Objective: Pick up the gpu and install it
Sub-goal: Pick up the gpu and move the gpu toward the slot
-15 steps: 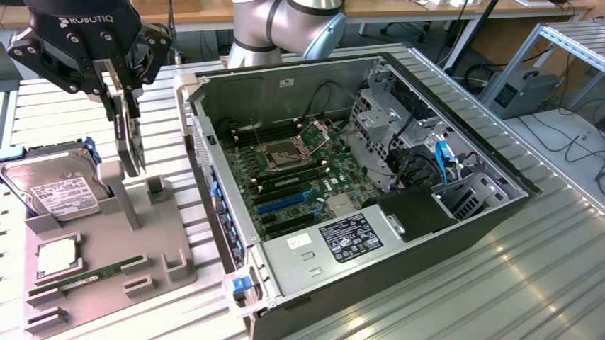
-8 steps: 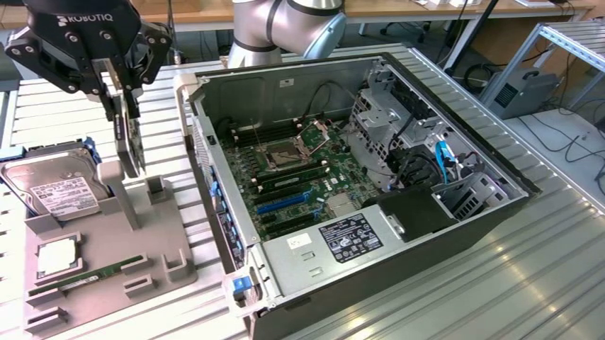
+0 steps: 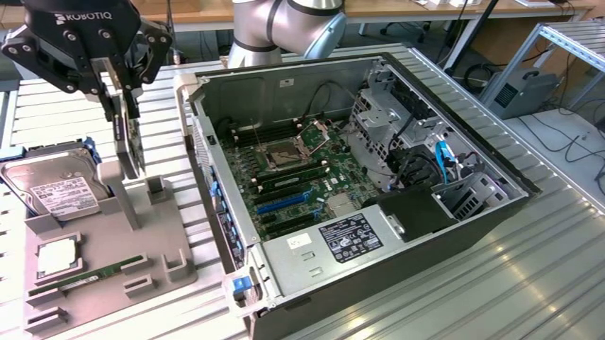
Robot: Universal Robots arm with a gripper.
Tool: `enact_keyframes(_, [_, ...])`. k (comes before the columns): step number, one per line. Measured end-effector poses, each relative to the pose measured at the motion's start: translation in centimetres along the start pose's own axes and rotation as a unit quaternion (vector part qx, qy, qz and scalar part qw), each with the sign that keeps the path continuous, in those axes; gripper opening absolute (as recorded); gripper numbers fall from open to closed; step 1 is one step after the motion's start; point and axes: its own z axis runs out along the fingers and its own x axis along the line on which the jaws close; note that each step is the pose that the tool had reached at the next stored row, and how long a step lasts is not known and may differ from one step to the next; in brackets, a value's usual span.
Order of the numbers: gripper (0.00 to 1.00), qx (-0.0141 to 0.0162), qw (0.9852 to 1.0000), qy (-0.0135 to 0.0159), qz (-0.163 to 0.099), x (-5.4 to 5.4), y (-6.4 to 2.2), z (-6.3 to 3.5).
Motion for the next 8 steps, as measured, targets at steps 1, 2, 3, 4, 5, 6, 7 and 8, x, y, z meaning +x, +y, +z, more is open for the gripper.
enact_keyframes(1, [0.27, 0.0, 1.0, 0.0, 0.0, 0.0, -0.06, -0.06])
enact_keyframes(2, [0.27, 0.0, 1.0, 0.0, 0.0, -0.01, -0.11, -0.11])
enact_keyframes(3, [0.27, 0.0, 1.0, 0.0, 0.0, -0.01, -0.16, -0.14])
enact_keyframes(4, [0.27, 0.0, 1.0, 0.0001, 0.0, -0.01, -0.2, -0.16])
enact_keyframes(5, [0.27, 0.0, 1.0, 0.0, 0.0, -0.02, -0.25, -0.16])
enact_keyframes(6, [0.27, 0.0, 1.0, 0.0001, 0.0, -0.06, -0.3, -0.16])
enact_keyframes(7, [0.27, 0.0001, 1.0, 0.0003, 0.0, -0.14, -0.35, -0.16])
enact_keyframes(8, [0.27, 0.0, 1.0, 0.0008, 0.0, -0.26, -0.39, -0.15])
